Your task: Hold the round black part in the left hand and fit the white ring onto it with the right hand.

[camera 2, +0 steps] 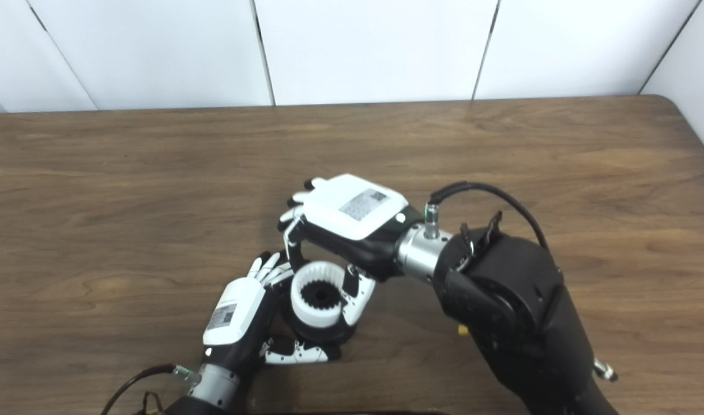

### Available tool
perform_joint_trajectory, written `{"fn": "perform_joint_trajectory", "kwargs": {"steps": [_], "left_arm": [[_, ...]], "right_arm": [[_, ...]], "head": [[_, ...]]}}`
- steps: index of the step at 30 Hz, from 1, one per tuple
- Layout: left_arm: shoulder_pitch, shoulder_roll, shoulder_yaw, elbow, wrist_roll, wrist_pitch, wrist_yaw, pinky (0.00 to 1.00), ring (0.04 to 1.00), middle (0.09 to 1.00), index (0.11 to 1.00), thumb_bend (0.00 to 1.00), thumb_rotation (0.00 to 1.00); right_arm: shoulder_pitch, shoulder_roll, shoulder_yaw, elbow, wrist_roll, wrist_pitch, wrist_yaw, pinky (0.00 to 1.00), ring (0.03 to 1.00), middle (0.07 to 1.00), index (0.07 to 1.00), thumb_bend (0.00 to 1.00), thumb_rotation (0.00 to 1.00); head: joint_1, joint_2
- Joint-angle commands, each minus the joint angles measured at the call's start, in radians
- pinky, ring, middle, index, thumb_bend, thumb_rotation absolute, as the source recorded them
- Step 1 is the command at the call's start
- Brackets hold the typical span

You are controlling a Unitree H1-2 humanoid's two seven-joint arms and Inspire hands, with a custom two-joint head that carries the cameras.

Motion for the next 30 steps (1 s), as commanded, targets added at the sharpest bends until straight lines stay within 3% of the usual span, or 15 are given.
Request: {"fn": "perform_joint_trajectory", "kwargs": {"steps": [1,17,30], "left_arm": [[0.007,-0.024,-0.025,0.011,0.027,0.011,-0.042,1.00,0.966,0.864,0.484,0.52,0.06],[0.016,-0.032,-0.035,0.004,0.023,0.013,-0.037,1.00,0.973,0.864,0.484,0.52,0.06],[0.016,-0.036,-0.049,-0.007,0.020,0.026,-0.043,1.00,0.977,0.867,0.484,0.52,0.06]], "right_arm": [[-0.014,-0.001,-0.011,-0.001,0.005,-0.027,-0.036,1.00,0.938,0.852,0.483,0.52,0.13],[0.046,-0.012,-0.004,0.089,0.013,-0.096,-0.151,1.00,0.949,0.859,0.484,0.52,0.13],[0.028,0.000,0.007,0.112,0.002,-0.100,-0.167,1.00,0.947,0.857,0.484,0.52,0.13]], "head": [[-0.004,-0.009],[-0.005,-0.023],[0.005,-0.013]]}}
